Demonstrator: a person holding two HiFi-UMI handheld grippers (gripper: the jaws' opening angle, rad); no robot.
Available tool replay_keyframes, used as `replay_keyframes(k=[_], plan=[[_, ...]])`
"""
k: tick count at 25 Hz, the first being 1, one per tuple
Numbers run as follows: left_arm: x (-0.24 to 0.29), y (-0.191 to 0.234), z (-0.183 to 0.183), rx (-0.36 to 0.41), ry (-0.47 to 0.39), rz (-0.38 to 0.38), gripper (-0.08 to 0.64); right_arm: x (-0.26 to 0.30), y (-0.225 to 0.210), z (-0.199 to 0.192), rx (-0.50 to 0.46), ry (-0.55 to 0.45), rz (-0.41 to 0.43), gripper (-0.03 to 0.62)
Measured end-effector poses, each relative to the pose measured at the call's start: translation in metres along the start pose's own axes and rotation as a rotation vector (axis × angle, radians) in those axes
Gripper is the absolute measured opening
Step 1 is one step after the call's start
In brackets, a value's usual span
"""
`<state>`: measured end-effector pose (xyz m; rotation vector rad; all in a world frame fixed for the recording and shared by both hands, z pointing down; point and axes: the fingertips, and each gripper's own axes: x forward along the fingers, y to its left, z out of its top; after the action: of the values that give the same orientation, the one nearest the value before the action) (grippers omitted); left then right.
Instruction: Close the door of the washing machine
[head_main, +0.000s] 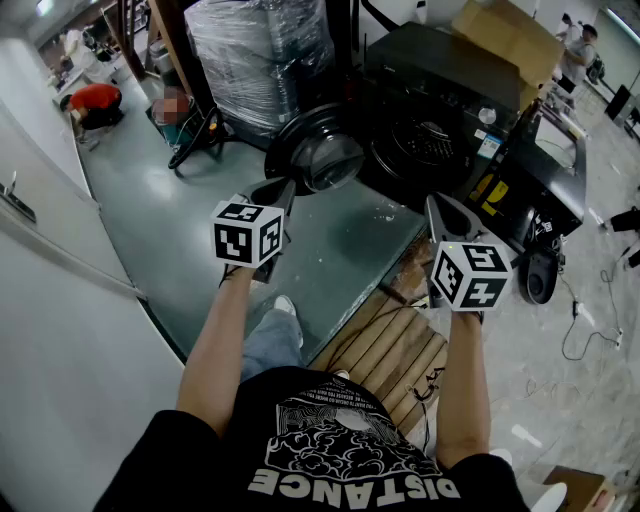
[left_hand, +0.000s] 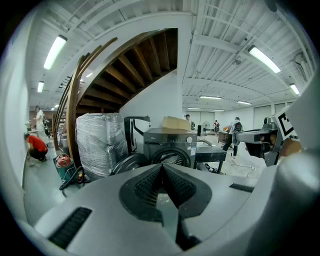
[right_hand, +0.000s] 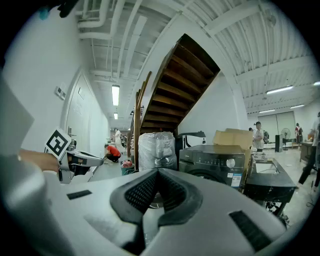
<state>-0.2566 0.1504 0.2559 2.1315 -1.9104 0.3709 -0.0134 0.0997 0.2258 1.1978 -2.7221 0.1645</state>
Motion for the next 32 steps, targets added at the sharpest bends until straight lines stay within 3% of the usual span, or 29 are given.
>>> replay_keyframes(k=[12,32], plan=[[0.032,0.024,0.006,0.019,0.017,-0.062,0.029,0.034,0.009,0.002,-0.006,-0.002,0.034,0.021],[0.136,0.150,-0.018,0.013,0.150,-0.127,0.032,0.173,0.045,-0.004,-0.053,0.115,0.092,0.023]])
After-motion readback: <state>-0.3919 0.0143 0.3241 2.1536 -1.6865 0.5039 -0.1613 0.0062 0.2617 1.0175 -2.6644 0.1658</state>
